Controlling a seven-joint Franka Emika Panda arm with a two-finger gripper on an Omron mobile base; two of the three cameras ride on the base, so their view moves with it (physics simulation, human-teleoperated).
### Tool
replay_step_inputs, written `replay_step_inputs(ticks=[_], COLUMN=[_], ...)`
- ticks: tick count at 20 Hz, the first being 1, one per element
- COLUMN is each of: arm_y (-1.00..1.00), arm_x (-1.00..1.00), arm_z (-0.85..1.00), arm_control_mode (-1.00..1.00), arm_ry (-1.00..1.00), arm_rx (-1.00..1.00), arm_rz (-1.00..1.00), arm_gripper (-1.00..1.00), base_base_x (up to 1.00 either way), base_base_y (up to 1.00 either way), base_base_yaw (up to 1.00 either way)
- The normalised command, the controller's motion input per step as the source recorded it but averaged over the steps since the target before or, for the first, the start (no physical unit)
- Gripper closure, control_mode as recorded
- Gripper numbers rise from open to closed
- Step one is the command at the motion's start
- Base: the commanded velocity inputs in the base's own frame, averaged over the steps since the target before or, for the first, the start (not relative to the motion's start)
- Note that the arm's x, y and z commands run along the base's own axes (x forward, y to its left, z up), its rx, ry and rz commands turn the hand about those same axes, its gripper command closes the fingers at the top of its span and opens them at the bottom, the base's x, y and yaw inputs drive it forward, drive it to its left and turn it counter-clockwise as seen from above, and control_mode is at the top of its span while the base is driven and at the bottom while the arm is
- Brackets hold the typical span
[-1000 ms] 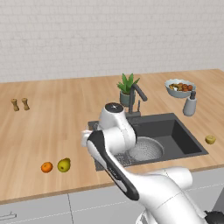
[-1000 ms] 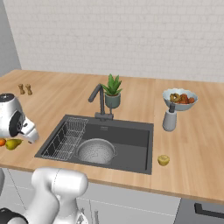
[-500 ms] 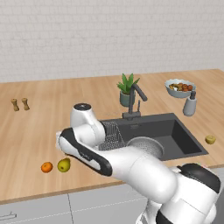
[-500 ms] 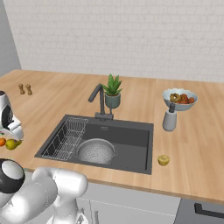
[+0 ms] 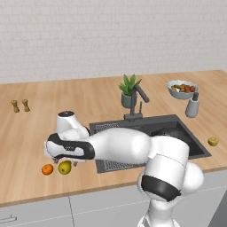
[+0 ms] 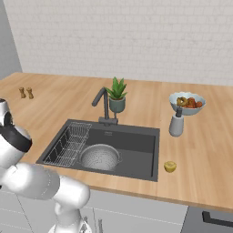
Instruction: Put the colander in the sink, put the kiwi, pear, tangerine in the colander, and turn on the sink faucet and pour water over the colander.
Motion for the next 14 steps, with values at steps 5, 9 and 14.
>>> replay_step_inputs(ticks=[5,9,14], arm_y=[0.15,0.02,0.00], arm_x=[0.33,0.26,0.00], arm_z=[-0.36,-0.35,-0.38], arm_control_mode=[-1.00,-1.00,-1.00], arm_ry=[0.01,0.00,0.00], arm_rx=[-0.07,-0.07,-0.07], arm_rz=[0.00,0.00,0.00], arm_gripper=[-1.00,-1.00,-1.00], base_base_x=[0.00,0.00,0.00], base_base_y=[0.00,0.00,0.00], base_base_yaw=[0.00,0.00,0.00])
